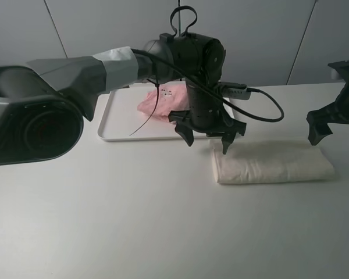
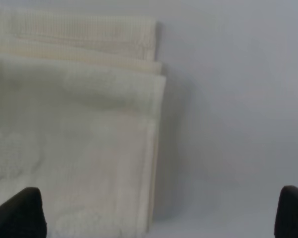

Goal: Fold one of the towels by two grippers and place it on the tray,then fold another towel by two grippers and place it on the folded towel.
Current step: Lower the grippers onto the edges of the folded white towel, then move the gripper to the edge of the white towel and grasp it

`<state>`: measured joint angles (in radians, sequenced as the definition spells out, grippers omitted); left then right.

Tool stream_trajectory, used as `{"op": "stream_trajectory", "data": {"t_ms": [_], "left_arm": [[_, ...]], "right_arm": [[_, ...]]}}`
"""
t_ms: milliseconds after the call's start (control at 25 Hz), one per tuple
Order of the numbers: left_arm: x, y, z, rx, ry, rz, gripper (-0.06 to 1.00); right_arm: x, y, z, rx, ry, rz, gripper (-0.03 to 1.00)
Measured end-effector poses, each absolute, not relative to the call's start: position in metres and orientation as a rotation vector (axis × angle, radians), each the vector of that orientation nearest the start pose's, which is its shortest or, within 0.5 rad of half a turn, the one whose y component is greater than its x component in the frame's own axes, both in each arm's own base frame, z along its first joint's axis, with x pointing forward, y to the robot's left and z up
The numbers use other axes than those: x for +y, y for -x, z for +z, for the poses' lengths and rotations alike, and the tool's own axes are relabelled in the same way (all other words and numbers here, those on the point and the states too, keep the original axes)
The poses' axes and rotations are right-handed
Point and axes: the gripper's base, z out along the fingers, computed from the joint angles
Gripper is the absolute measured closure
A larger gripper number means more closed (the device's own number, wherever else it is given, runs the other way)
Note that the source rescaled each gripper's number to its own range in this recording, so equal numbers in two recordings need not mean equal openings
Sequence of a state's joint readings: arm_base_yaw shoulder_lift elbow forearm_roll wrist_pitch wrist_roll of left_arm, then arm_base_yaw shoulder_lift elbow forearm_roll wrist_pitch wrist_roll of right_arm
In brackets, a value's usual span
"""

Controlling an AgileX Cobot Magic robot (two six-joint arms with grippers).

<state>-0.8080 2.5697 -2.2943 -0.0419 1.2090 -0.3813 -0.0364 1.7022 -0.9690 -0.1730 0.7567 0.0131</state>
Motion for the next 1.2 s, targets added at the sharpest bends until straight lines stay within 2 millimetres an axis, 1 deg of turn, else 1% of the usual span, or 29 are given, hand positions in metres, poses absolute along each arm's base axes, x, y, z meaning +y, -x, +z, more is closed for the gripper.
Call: {"op": "stream_trajectory", "data": {"t_ms": [200,360,680,920,1120,1200], "left_arm": [[-0.382,-0.359,0.111,2.973,-0.623,-0.149,-0.05],[-0.381,-0.361,0.109,2.97,-0.606,-0.115,-0.05],[-0.381,-0.361,0.105,2.984,-0.569,-0.111,-0.05],[-0.381,-0.361,0.104,2.987,-0.564,-0.11,-0.05],[-0.381,-0.361,0.104,2.987,-0.563,-0.11,-0.05],[-0.381,-0.361,0.104,2.987,-0.563,-0.11,-0.05]], "right_arm": [[-0.022,-0.304,0.176,2.967,0.095,-0.195,-0.03],[-0.022,-0.304,0.176,2.965,0.095,-0.195,-0.03],[-0.022,-0.304,0.175,2.97,0.092,-0.195,-0.03],[-0.022,-0.307,0.157,3.029,0.096,-0.192,-0.03],[-0.022,-0.31,0.151,3.025,0.095,-0.191,-0.03],[-0.022,-0.311,0.145,3.041,0.099,-0.197,-0.03]]}}
